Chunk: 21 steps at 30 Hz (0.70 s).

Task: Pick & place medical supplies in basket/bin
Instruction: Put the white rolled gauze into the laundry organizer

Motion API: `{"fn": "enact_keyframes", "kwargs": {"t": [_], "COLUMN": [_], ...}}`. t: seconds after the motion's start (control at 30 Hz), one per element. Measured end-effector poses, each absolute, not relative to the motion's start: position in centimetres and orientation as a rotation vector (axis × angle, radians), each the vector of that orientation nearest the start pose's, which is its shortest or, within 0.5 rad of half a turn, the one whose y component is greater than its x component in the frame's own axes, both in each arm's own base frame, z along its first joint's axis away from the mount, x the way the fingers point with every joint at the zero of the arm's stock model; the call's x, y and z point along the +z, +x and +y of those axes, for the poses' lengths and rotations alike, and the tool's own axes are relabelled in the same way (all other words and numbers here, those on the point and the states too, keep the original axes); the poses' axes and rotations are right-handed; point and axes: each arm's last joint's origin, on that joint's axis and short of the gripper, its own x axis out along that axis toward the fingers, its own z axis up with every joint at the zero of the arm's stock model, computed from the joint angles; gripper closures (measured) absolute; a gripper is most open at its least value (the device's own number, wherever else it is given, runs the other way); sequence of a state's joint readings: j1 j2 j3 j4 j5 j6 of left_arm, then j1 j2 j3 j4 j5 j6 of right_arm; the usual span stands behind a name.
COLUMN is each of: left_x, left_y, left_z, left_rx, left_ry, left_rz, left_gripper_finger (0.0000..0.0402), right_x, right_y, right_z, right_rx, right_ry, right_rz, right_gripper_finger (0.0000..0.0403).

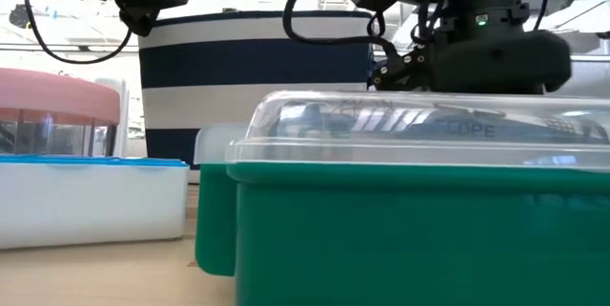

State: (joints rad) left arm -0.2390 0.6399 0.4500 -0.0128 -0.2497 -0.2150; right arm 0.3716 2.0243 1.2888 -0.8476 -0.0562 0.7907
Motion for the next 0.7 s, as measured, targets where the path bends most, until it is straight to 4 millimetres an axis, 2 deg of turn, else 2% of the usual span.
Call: {"fn": "enact_keyframes", "kwargs": {"t": [0.2,0.37,0.47,0.7], "left_x": [25.4,25.5,25.5,25.3], "left_y": [15.1,15.1,15.1,15.1], "left_z": [-3.0,-2.9,-2.9,-2.8], "left_rx": [0.032,0.032,0.033,0.068], "left_ry": [-0.164,-0.164,-0.164,-0.155], "left_rz": [0.195,0.194,0.194,0.207], "left_gripper_finger": [0.0266,0.0266,0.0266,0.0266], "right_x": [13.4,14.1,14.8,18.3], "right_y": [33.6,33.9,34.1,35.3], "right_z": [13.0,13.5,13.5,13.9], "right_rx": [-0.345,-0.292,-0.251,-0.181], "right_ry": [0.430,0.381,0.363,0.327], "right_rz": [1.560,1.568,1.605,1.608], "right_gripper_finger": [0.0289,0.0371,0.0372,0.0352]}}
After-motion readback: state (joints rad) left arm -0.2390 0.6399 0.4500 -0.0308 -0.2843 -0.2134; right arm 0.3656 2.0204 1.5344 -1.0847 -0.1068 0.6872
